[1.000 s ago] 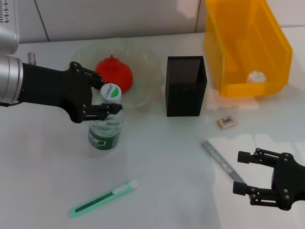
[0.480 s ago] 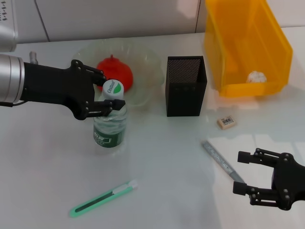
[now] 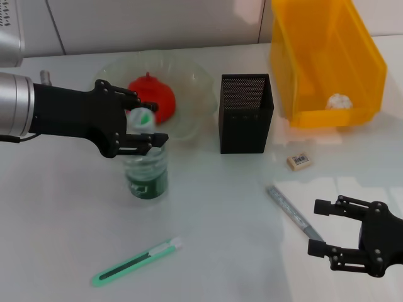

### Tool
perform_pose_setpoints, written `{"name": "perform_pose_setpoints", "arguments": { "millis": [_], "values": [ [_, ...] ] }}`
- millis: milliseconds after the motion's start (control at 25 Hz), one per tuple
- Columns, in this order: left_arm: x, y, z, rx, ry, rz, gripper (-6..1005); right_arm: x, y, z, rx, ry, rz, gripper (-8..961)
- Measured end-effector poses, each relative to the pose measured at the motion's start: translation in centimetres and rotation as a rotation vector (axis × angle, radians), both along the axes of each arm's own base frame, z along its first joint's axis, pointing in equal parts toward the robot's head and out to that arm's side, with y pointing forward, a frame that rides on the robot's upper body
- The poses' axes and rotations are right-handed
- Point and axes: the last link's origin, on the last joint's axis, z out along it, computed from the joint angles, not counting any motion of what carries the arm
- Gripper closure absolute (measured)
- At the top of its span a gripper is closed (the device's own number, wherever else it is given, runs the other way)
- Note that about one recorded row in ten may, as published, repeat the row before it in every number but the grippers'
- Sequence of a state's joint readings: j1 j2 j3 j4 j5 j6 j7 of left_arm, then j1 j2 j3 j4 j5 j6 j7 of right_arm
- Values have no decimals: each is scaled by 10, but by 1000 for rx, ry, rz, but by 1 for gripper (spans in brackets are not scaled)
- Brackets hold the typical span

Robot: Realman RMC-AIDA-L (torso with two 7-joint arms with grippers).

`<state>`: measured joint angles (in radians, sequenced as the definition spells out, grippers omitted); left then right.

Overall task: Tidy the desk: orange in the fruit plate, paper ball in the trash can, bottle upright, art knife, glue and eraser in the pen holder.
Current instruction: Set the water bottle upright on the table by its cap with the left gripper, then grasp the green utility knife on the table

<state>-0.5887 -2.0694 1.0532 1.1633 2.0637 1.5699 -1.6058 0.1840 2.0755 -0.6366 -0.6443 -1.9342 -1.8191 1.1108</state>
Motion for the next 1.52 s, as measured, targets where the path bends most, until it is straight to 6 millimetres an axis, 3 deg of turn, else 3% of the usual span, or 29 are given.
{"name": "perform_pose_setpoints", "arguments": {
  "millis": [360, 600, 720, 960, 1200, 1520],
  "values": [
    [6, 0, 6, 20, -39, -11, 399, 1, 0, 1, 4, 1, -3, 172],
    [19, -5, 34, 95, -61, -66, 209, 1, 0, 5, 16, -12, 2, 173],
    [28, -12, 38, 97, -56, -71, 199, 1, 0, 7, 21, -19, 9, 173],
    [40, -46, 24, 8, -33, -95, 198, 2, 1, 9, 29, -32, 14, 173],
    [47, -70, 11, -73, -3, -4, 206, 6, -2, 13, 39, -51, 11, 173],
    [33, -78, -18, -142, 91, 227, 216, 8, -5, 17, 45, -96, 21, 173]
  ]
}}
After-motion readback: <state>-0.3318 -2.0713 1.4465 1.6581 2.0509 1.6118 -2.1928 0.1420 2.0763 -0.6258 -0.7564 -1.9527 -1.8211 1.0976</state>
